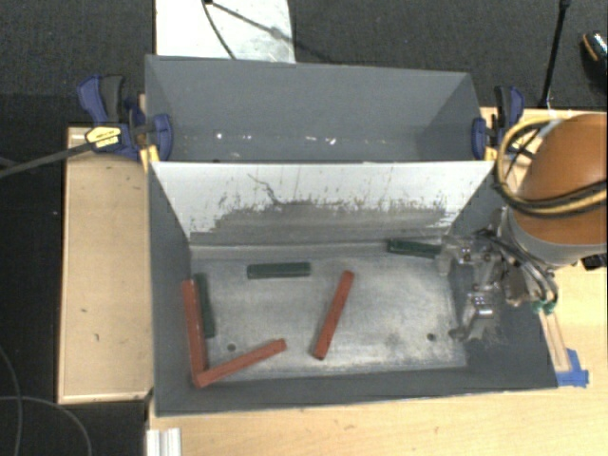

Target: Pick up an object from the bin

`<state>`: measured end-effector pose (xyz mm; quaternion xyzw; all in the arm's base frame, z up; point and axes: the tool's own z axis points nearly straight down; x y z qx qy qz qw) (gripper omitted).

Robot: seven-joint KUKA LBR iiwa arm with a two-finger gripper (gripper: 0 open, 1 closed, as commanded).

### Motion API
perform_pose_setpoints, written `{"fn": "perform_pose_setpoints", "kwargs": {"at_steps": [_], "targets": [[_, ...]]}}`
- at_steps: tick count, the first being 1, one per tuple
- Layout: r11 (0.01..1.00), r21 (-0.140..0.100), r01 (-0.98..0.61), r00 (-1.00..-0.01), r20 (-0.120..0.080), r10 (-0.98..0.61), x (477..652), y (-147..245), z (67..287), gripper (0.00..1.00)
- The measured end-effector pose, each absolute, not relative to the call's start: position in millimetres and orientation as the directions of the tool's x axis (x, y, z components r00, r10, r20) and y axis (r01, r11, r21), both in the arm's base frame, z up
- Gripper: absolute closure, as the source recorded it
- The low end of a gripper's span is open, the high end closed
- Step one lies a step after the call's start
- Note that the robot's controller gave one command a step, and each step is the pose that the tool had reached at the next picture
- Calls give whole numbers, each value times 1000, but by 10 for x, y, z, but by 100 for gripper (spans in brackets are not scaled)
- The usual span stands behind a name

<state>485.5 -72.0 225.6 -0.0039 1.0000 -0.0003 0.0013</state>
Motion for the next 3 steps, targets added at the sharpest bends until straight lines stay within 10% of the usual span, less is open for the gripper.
{"fn": "perform_pose_setpoints", "kwargs": {"at_steps": [1,2,3], "targets": [[966,4,-257,-966,3,-257,4980,556,1023,0],[949,-1,-315,-949,-5,-315,5390,439,692,0],[949,-1,-316,-949,-5,-316,5383,443,707,100]]}}
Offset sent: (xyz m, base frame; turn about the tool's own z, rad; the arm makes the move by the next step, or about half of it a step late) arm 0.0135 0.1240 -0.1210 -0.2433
